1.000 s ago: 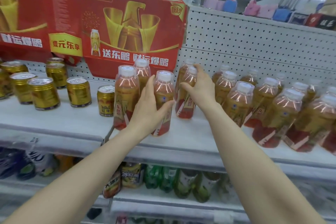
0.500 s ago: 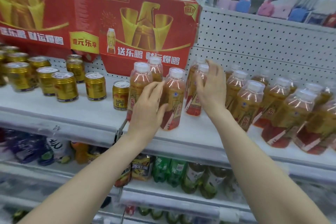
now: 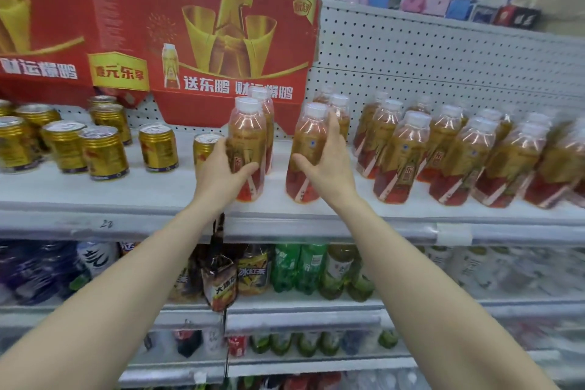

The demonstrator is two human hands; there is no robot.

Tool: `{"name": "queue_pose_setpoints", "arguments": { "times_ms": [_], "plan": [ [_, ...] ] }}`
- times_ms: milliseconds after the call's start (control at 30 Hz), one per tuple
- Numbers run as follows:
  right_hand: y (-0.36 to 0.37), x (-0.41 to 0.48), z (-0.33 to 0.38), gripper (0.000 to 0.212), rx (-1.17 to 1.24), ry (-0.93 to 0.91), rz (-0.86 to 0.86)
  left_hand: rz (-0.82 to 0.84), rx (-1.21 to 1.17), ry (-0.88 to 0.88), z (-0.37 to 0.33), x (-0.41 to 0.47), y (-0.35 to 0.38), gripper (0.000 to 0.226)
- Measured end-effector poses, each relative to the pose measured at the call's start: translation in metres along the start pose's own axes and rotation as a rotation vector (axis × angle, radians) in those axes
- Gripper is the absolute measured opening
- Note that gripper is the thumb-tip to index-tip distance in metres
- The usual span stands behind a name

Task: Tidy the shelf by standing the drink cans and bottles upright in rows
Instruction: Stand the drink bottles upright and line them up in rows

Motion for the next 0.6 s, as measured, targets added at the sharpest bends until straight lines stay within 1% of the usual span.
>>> {"name": "queue_pose_setpoints", "arguments": {
  "times_ms": [133, 233, 433, 600],
  "plan": [
    [-0.023, 0.001, -0.014, 0.108, -0.129, 0.124, -0.071, 0.006, -0.013, 0.012, 0.003, 0.002, 0.0, 0.058],
    [-0.03, 0.007, -0.02, 0.107, -0.203, 0.199, -0.079, 0.032, -0.045, 0.008, 0.003, 0.003, 0.001, 0.057],
    [-0.026, 0.013, -0.018, 0.099, -0.243, 0.217, -0.109, 0.079, -0.081, -0.004, 0.005, 0.007, 0.0, 0.06],
    [-0.028, 0.016, -0.017, 0.097, -0.284, 0.233, -0.127, 0.106, -0.113, -0.004, 0.003, 0.008, -0.003, 0.058]
  ]
}}
Point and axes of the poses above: each hand's wrist, its own x-axis towards the middle knuckle, its own y-axis out of the palm, z = x × y, the point moved 1 cm from there along x, towards the middle knuckle, and after that the axes turned 4 degrees about y, right-handed, at the moved point
